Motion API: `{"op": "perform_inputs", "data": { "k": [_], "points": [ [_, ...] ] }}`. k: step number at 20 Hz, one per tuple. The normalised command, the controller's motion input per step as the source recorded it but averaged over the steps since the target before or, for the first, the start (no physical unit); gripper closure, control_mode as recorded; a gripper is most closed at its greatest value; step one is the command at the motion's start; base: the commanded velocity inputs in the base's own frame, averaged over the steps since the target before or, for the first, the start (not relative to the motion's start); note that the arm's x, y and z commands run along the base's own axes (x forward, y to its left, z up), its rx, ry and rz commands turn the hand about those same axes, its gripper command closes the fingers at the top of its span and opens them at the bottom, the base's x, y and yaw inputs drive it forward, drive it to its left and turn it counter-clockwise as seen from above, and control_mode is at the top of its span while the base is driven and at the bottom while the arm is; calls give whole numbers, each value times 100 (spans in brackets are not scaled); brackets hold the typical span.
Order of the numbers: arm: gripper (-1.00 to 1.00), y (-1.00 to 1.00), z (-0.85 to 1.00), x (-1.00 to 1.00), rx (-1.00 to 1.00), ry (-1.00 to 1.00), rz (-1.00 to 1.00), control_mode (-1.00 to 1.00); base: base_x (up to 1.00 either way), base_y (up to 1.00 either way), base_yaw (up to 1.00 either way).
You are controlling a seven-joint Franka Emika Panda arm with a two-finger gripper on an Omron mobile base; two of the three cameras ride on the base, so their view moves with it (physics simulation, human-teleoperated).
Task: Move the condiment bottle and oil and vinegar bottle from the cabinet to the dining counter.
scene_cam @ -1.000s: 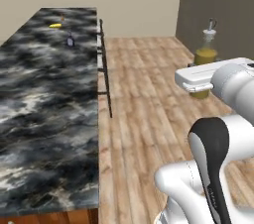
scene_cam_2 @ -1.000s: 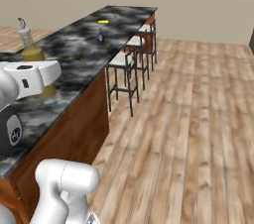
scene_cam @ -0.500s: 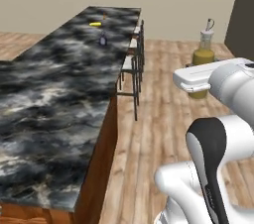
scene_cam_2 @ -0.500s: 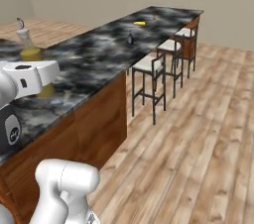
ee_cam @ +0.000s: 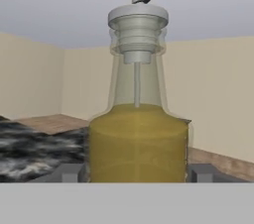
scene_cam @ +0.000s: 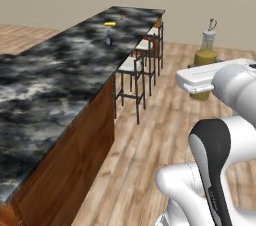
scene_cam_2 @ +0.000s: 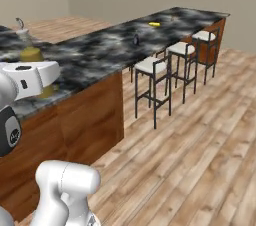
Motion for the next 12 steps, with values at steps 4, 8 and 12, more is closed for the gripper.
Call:
{"op": "perform_inputs", "data": {
  "k": [4,8,12],
  "points": [
    [100,0,0,0,0,0,0,100,22,-99,35],
    [100,0,0,0,0,0,0,100,24,-98,35],
    [100,0,0,0,0,0,0,100,26,-97,35]
  ]
}}
